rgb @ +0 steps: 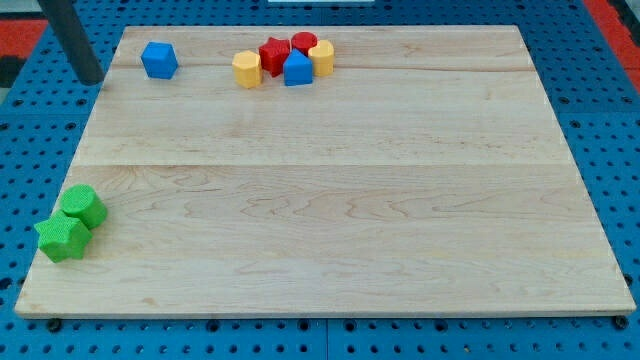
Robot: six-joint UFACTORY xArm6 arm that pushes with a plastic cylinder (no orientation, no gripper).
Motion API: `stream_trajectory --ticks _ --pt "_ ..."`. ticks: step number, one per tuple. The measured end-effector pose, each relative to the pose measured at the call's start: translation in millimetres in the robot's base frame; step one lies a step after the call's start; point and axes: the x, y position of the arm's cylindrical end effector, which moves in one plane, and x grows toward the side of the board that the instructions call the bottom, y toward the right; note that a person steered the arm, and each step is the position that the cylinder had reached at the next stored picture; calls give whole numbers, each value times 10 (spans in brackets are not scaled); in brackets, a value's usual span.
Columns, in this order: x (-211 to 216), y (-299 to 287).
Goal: Move the blue cube into the yellow hexagon
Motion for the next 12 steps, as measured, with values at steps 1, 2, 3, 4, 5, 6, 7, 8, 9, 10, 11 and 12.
stream_trajectory --ticks 1,2,3,4,5,6,7,8,9,10,11,12 --pt "-82 224" --pt "-342 354" --pt "-386 728" --pt "-374 1069" --pt "-375 1303" --pt "-418 1359" --pt "-473 1036" --pt "158 877" --pt "477 1094" --pt "280 1101" --pt "-55 1261" --pt "-204 1393"
